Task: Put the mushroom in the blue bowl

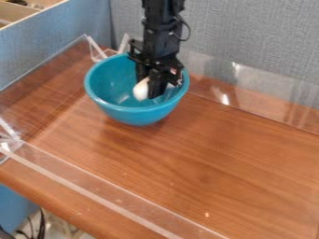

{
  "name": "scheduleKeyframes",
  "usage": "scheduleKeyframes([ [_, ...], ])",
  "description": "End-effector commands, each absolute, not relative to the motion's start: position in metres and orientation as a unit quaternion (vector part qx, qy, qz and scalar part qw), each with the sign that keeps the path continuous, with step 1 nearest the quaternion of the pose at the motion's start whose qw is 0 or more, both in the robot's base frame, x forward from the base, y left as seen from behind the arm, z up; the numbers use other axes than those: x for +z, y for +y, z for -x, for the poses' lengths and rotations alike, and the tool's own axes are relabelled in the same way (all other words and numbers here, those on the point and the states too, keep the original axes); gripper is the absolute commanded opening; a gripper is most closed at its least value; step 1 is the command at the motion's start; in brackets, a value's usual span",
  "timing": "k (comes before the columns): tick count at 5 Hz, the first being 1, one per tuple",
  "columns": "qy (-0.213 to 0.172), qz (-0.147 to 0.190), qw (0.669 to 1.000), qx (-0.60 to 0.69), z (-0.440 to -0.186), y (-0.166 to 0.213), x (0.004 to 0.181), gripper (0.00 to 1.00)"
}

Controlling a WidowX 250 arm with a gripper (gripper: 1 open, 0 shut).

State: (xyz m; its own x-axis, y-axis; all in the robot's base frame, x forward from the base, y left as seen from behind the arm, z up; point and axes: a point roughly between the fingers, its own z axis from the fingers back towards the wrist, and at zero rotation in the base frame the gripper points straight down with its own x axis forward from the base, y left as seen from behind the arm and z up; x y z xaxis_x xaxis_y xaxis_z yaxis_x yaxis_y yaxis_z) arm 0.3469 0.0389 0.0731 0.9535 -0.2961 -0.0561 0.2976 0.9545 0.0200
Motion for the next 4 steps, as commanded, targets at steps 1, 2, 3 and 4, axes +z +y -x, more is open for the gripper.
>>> scheduleKeyframes([
  [1, -0.002, -0.023, 0.991, -0.133, -0.359, 0.040, 0.093, 0.00],
  [2, 0.001, -0.023, 0.989, -0.146, -0.363, 0.042, 0.089, 0.00],
  [3, 0.005, -0.022, 0.987, -0.159, -0.368, 0.044, 0.084, 0.00],
  [4, 0.008, -0.021, 0.985, -0.172, -0.372, 0.046, 0.079, 0.00],
])
